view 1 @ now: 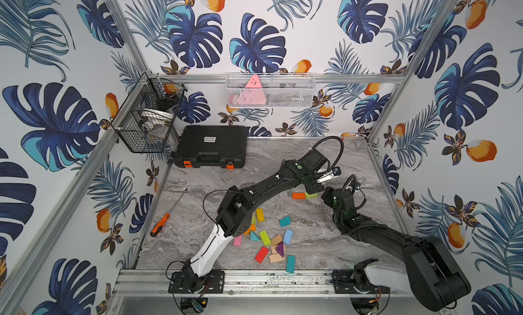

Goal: Assemble a piece of candy with building blocks
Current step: Assemble the building block at the center of the board.

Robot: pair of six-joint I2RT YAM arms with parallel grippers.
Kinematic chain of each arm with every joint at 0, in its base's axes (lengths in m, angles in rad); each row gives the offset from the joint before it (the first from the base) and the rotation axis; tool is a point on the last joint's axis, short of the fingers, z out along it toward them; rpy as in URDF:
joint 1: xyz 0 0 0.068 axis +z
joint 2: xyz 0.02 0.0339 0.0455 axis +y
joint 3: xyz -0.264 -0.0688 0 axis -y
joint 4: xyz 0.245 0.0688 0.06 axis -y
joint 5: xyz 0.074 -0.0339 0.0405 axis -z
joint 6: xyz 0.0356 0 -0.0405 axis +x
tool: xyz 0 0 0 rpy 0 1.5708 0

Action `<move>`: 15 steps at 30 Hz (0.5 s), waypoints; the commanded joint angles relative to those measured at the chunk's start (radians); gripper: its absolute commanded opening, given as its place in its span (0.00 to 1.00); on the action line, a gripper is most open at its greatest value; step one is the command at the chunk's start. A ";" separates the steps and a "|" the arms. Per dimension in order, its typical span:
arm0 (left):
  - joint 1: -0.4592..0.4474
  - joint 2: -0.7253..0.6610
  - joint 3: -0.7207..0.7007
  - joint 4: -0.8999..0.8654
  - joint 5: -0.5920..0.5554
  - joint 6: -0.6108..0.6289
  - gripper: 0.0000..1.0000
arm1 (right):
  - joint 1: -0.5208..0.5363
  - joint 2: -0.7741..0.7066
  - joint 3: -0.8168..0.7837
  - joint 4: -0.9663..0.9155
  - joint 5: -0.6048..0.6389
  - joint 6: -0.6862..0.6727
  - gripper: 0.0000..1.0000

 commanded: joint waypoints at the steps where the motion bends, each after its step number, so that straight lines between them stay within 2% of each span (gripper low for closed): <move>1: 0.004 -0.162 -0.092 0.059 -0.089 -0.122 0.67 | 0.001 -0.010 0.003 0.032 -0.062 -0.052 0.82; 5: 0.019 -0.434 -0.322 0.107 -0.160 -0.276 0.67 | 0.001 0.000 0.037 0.003 -0.198 -0.096 0.82; 9: 0.050 -0.737 -0.596 0.121 -0.171 -0.435 0.68 | 0.008 0.075 0.120 -0.040 -0.445 -0.131 0.78; 11: 0.051 -0.881 -0.742 0.123 -0.167 -0.470 0.69 | 0.033 0.142 0.196 -0.111 -0.554 -0.147 0.76; 13: 0.052 -1.016 -0.881 0.099 -0.172 -0.497 0.69 | 0.083 0.204 0.288 -0.206 -0.590 -0.178 0.74; 15: 0.053 -1.140 -1.012 0.060 -0.192 -0.534 0.69 | 0.212 0.252 0.402 -0.329 -0.545 -0.240 0.75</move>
